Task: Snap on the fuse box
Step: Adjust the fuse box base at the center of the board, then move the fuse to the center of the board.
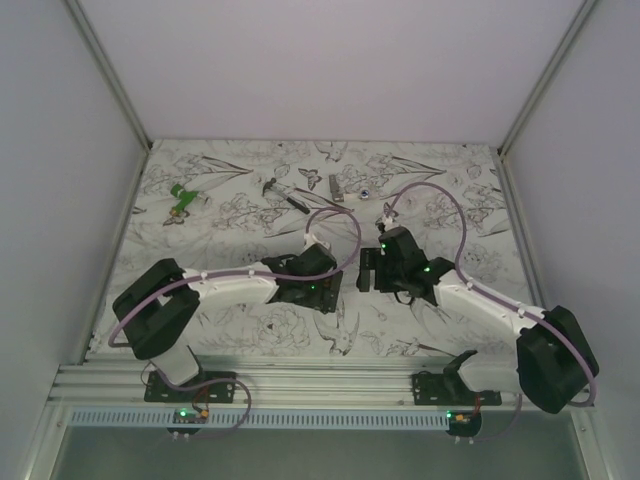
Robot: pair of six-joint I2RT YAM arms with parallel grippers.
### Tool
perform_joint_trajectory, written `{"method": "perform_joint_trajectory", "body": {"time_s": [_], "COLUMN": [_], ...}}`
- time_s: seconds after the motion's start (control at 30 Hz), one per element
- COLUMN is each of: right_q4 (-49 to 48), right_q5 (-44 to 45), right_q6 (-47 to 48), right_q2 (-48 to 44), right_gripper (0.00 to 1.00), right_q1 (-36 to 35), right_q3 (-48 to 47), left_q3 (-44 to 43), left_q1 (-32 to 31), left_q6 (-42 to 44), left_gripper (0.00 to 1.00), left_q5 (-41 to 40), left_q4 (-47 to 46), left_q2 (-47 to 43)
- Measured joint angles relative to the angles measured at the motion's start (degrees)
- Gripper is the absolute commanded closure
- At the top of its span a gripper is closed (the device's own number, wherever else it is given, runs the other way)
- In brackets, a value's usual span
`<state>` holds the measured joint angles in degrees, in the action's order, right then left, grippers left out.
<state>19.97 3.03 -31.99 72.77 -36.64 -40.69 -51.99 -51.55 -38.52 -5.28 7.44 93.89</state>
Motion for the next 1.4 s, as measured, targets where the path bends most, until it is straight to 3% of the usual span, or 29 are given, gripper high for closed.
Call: {"method": "perform_joint_trajectory", "body": {"time_s": [0.43,0.73,0.93,1.4], "right_q4": [3.26,7.13,7.19,7.04], "right_q5": [4.74,7.1,6.36,6.78], "right_q6": [1.33,1.6,2.01,1.31], "right_q2": [0.0,0.02,2.4,6.21], "right_gripper": [0.17,0.28,0.43,0.6], "right_q1": [3.13,10.75,15.19,16.22], "right_q3": [0.0,0.02,0.44,1.27], "left_q3": [2.14,5.99,7.58,11.87], "left_q1": [4.79,8.59,11.45,17.64], "left_q6": [-1.95,-0.92,-0.66,-1.81], "left_gripper": [0.0,0.0,0.0,0.0], "left_q5": [-11.23,-11.76,-10.45,-4.57], "left_q4": [6.88,9.57,9.68,8.98], "left_q2": [-3.21,-7.52,-13.49,-15.3]}}
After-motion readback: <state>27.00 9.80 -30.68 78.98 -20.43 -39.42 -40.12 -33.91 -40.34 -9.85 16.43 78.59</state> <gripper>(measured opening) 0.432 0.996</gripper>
